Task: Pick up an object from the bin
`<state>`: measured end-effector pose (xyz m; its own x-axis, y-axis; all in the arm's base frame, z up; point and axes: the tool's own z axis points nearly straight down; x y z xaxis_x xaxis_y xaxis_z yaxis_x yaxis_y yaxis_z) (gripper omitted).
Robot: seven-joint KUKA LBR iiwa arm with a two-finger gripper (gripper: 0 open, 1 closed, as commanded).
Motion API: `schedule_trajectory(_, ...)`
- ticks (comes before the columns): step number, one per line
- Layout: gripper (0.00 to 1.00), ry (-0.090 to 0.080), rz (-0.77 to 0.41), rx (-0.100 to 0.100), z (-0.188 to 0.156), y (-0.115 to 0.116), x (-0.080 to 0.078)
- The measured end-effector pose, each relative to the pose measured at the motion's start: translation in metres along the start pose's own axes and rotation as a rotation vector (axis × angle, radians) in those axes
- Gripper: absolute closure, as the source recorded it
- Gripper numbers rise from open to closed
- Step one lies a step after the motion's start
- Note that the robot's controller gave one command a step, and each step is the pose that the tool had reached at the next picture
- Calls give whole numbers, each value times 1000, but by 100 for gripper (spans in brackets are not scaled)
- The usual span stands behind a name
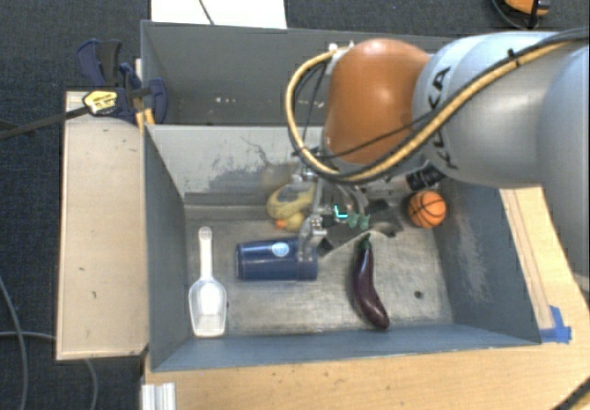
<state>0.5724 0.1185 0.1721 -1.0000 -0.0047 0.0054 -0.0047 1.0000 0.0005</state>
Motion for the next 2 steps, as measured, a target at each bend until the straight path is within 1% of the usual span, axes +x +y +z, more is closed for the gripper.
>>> schedule_trajectory(1,0,-8,3,-1,-5,-1,-2)
schedule_trajectory(2,0,-17,3,-5,49,12,4)
